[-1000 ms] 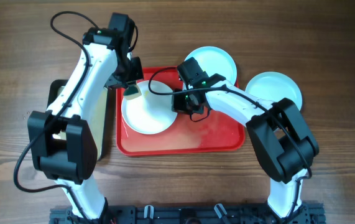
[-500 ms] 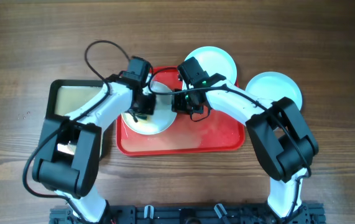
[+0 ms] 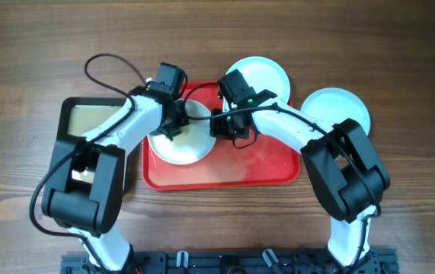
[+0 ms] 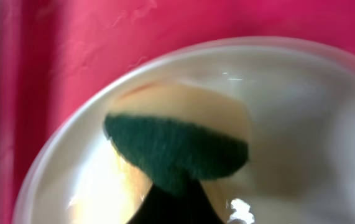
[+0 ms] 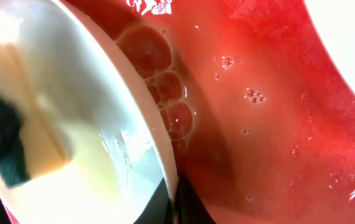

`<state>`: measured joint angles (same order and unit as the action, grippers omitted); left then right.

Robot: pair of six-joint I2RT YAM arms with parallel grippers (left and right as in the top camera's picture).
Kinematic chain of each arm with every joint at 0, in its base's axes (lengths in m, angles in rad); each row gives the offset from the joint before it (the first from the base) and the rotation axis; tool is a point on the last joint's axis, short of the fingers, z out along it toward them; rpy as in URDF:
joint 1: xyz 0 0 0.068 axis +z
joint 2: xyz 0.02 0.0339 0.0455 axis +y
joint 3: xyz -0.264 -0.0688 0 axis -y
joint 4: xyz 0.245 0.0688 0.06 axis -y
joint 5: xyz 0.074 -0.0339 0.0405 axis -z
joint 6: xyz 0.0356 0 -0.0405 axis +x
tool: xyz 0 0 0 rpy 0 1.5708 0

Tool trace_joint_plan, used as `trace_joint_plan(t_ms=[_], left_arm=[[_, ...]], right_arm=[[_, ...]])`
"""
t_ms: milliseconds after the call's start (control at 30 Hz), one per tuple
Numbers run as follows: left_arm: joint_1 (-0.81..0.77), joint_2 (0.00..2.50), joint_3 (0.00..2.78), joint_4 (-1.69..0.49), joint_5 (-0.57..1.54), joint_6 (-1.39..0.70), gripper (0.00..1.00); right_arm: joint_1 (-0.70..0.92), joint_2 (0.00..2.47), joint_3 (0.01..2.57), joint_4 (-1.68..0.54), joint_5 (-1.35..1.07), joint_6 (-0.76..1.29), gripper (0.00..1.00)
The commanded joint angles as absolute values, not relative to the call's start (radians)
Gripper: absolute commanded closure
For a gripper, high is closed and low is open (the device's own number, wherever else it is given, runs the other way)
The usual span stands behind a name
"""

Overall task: Clean dirty plates on tray and stack at the side
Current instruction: 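Scrub the white plate with the sponge in the left gripper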

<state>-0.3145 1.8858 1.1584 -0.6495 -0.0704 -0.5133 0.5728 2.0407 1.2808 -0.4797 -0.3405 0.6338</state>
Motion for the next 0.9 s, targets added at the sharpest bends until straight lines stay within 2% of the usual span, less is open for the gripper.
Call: trace_joint_plan(t_ms=[0,33,167,200,333,433,500,533,633,767,867], left_arm=[[-0.294,1.936,1.112,-0.878,-0.148,-0.685,0.96],[-0.294,1.936,1.111,-0.897,-0.084,-0.636,0.96],[-0.297,1.936,1.111,-0.872,0.499,-0.107,0.96],[-0.297,1.936,1.111,-0.85,0.568,-0.055,0.96],[-0.297,1.936,1.111,-0.688,0.571,-0.06,0.96],[-0.297,1.937,1.111,-0.527,0.46,-0.158,0.96],[-0.297,1.937,1.111,-0.459,0.229,-0.289,0.96],[-0.297,1.937,1.111,-0.468,0.049,-0.381,0.96],[-0.297,1.937,1.127,-0.653,-0.325,-0.588,0.96],[-0.306,1.937,1.128,-0.793,-0.233,-0.587,0.96],[-0.324,1.937,1.128,-0.835,0.162,-0.367,0.96]], right_arm=[[0.577,2.089,1.268,-0.49,-0.339,0.617,0.96],[0.577,2.089,1.268,-0.49,-0.339,0.617,0.96],[0.577,2.089,1.268,-0.488,-0.339,0.617,0.96],[0.577,2.089,1.268,-0.488,-0.339,0.617,0.96],[0.577,2.089,1.268,-0.49,-0.342,0.616,0.96],[0.577,2.089,1.268,-0.49,-0.35,0.605,0.96],[0.577,2.089,1.268,-0.49,-0.35,0.605,0.96],[0.577,2.089,1.268,-0.489,-0.35,0.605,0.96],[0.577,2.089,1.268,-0.489,-0.35,0.605,0.96],[0.577,2.089,1.268,-0.486,-0.35,0.605,0.96],[0.577,2.089,1.268,-0.487,-0.35,0.604,0.96]])
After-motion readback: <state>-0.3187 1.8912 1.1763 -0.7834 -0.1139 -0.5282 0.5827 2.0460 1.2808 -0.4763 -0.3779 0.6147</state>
